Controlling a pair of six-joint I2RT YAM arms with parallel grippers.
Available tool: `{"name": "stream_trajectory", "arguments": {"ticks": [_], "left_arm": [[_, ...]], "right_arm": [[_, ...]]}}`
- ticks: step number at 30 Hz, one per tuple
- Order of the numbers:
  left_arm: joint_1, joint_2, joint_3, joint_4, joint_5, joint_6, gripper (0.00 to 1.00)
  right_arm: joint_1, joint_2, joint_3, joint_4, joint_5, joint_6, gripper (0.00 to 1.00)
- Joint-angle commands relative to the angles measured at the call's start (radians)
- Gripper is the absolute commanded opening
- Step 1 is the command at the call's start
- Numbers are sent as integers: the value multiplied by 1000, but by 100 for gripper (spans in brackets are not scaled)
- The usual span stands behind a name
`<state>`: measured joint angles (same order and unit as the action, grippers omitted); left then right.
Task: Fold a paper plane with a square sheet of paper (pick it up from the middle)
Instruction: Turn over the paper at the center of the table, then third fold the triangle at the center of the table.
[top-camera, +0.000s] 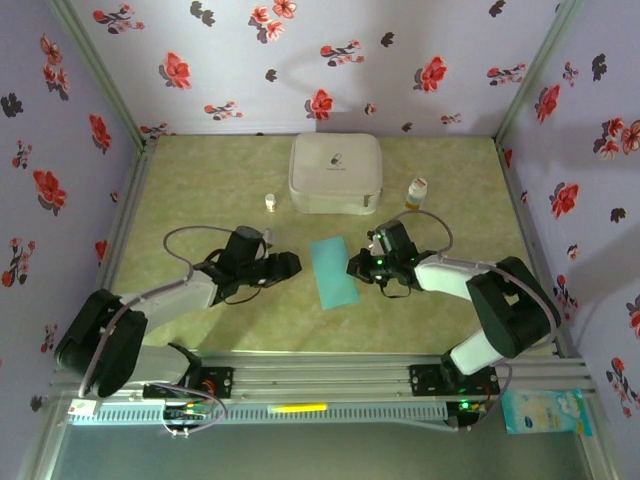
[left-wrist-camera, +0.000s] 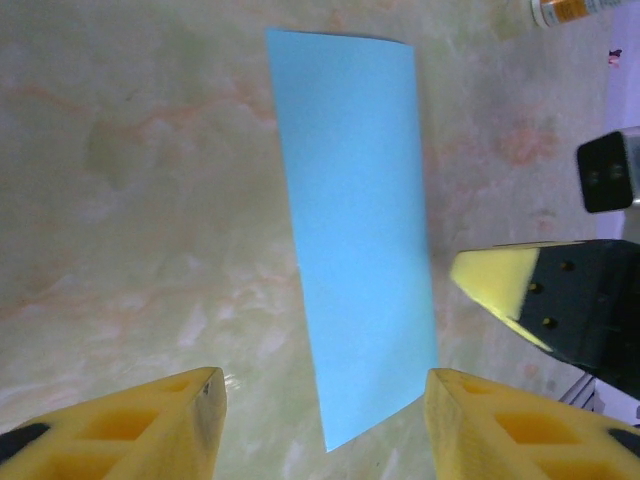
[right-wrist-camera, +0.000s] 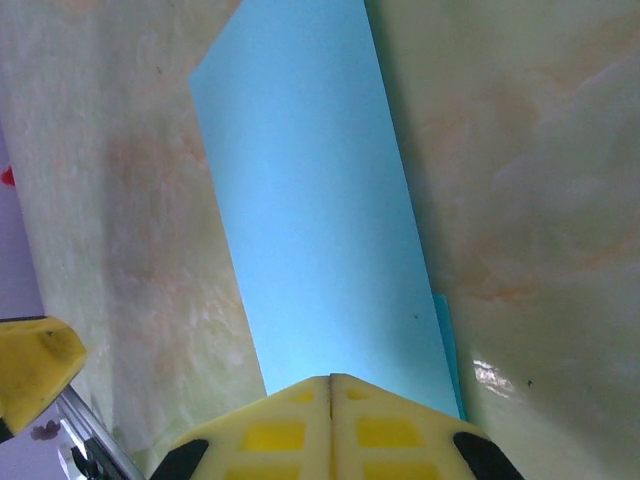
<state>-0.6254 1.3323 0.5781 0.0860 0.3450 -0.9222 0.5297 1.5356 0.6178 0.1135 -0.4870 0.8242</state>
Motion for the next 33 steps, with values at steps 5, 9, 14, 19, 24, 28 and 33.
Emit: {"name": "stream_trajectory", "arguments": {"ticks": [5,9,14,19,24,28,33], "left_arm": [[-20,57,44,46,18,-26,55],[-26,96,55,55,26,-44,54],[-36,166,74,91,70,-67,49],[-55,230,108,99,82,-73,46],[-70,301,138,119,93,-91,42],[-79,350,166,132,105,-101,38],[-83,390,180,144,106,-116,35]], "right_arm": [[-12,82,-7,50,-37,19,7],[-15,124,-68,145,-26,79,7],[-14,166,-144,312,-34,194,6],[-14,162,-175,343,-8,233,6],[-14,140,-177,322,-4,230,6],[-14,133,-172,283,6,214,6],[-14,127,-172,270,10,208,7]]}}
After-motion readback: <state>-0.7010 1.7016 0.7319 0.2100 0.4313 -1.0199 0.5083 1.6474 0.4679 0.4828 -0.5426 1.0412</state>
